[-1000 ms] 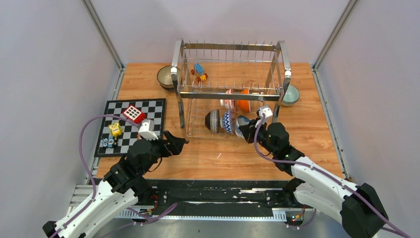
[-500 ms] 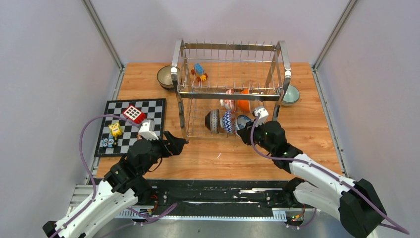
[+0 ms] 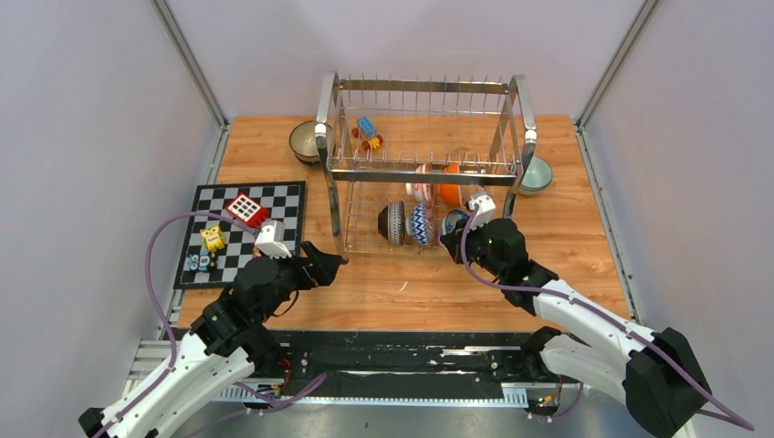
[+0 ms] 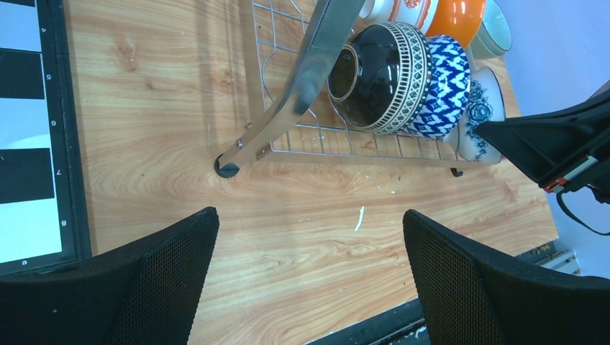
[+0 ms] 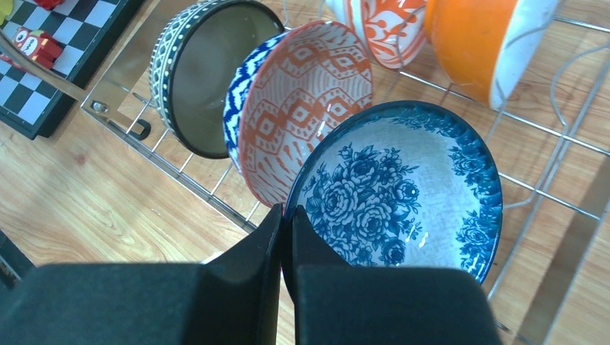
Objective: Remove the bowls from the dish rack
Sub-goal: Pick up the bowl from the dish rack.
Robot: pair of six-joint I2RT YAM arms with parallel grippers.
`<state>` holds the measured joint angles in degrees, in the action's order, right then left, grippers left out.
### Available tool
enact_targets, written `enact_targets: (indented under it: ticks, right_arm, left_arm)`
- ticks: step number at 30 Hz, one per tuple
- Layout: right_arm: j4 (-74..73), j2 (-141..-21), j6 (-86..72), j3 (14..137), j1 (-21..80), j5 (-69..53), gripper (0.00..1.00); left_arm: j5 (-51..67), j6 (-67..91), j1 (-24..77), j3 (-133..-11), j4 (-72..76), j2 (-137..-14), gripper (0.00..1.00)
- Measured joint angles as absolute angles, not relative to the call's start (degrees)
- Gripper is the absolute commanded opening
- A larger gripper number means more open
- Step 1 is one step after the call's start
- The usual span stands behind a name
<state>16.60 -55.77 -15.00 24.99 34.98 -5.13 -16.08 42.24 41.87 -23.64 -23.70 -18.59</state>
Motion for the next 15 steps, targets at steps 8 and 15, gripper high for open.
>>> enact_targets:
  ticks: [8,15]
  right_arm:
    - [13.08,-49.32,-18.31,24.88,34.85,-3.36,0.02]
    - [14.13,-46.54,-23.27,24.88,34.83,-5.32,0.02]
  left_arm:
    - [-16.14,42.19,41.87,-23.66,-23.7,-18.48,1.0]
    - [-16.97,42.22,41.87,-24.45,-25.02,-18.46,1.0]
